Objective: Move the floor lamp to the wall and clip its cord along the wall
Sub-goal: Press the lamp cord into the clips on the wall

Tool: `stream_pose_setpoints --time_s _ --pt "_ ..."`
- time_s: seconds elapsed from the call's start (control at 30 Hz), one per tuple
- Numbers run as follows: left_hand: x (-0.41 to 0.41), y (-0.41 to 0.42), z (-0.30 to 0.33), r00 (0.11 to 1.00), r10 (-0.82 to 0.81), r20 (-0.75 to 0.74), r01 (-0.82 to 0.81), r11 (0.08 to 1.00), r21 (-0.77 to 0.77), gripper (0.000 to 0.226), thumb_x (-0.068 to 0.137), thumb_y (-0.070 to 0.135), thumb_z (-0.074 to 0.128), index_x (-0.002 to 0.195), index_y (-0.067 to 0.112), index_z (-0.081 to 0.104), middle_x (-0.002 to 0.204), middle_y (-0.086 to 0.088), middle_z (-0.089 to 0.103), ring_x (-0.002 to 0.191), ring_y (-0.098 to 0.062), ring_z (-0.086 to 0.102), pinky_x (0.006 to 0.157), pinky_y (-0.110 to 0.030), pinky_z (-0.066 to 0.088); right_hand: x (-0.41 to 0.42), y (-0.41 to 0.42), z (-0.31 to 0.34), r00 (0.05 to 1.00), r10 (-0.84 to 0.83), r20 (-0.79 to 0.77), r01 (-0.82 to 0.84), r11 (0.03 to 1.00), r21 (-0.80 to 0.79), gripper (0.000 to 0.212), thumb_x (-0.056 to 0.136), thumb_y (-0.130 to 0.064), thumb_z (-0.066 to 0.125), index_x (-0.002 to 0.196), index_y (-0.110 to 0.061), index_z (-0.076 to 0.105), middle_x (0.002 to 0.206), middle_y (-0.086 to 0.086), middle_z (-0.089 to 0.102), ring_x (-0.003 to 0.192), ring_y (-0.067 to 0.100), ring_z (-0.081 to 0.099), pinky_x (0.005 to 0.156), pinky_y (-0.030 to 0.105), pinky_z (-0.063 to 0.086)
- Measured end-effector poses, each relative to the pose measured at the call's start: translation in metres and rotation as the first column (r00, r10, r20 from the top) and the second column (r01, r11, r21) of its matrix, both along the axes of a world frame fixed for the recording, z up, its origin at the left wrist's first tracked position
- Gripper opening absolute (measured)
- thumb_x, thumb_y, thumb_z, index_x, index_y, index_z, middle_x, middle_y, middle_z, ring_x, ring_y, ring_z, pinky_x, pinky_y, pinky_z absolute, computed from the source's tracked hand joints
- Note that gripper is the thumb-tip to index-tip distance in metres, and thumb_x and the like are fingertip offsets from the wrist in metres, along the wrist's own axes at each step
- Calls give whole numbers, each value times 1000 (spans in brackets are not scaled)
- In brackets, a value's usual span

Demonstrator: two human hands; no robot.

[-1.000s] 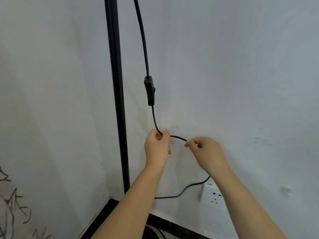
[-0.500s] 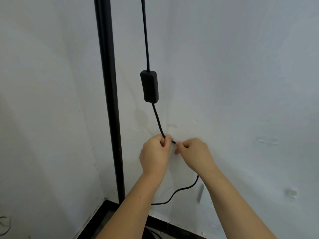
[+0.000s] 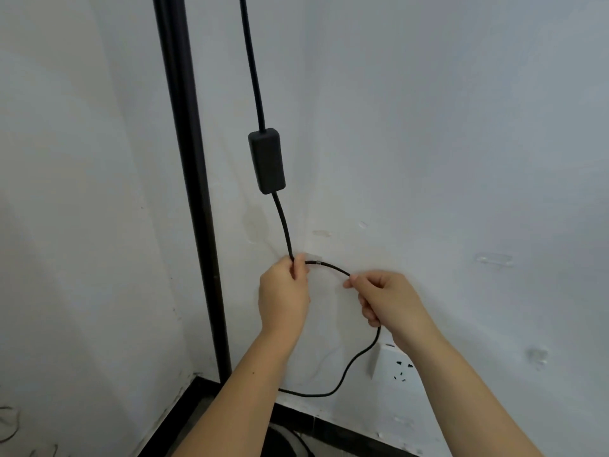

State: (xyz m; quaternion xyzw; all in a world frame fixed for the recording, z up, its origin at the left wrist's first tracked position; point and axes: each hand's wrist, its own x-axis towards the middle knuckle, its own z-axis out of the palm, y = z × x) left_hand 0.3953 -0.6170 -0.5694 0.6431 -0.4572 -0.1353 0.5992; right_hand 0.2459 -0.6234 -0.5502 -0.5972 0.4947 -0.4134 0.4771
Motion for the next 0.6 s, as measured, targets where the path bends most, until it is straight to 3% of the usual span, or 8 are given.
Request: stream_pose_setpoints --time_s 0.13,0.23,0.33,0.47,0.6 --pt "-2 7 -5 1000 14 -20 -15 998 -53 39 93 32 45 71 0 52 63 -16 57 58 -36 60 59 -48 51 10 3 -2 984 -59 -170 48 997 -68 28 89 -21 52 66 -20 67 38 -10 43 28 6 34 33 14 28" --pt "-6 2 4 962 -62 -265 72 997 27 32 89 23 45 69 0 56 58 -10 54 42 -23 55 54 -39 52 12 -2 4 964 -97 -247 72 991 -112 32 86 -21 53 57 -25 65 31 -9 37 26 7 32 34 15 27" --pt "-12 -4 11 847 -143 -512 217 972 88 31 85 19 45 61 5 58 51 -6 53 36 -19 49 46 -29 51 11 -6 9 950 -113 -290 83 990 -113 32 84 -19 53 54 -23 64 33 -8 37 24 7 33 31 14 27" --pt "-16 -4 11 739 -229 -633 336 940 52 38 91 24 42 67 4 64 46 -2 56 37 -17 52 46 -26 55 5 -2 10 975 -30 -218 29 1000 -7 29 89 -23 52 65 -16 66 37 -8 35 27 11 35 35 16 28" --pt "-12 -6 8 705 -261 -659 361 932 17 40 94 27 43 72 4 66 44 2 59 38 -16 55 48 -28 56 -28 13 6 997 68 -42 -64 993 101 20 90 -20 55 85 -7 70 42 -11 32 32 8 27 34 16 22"
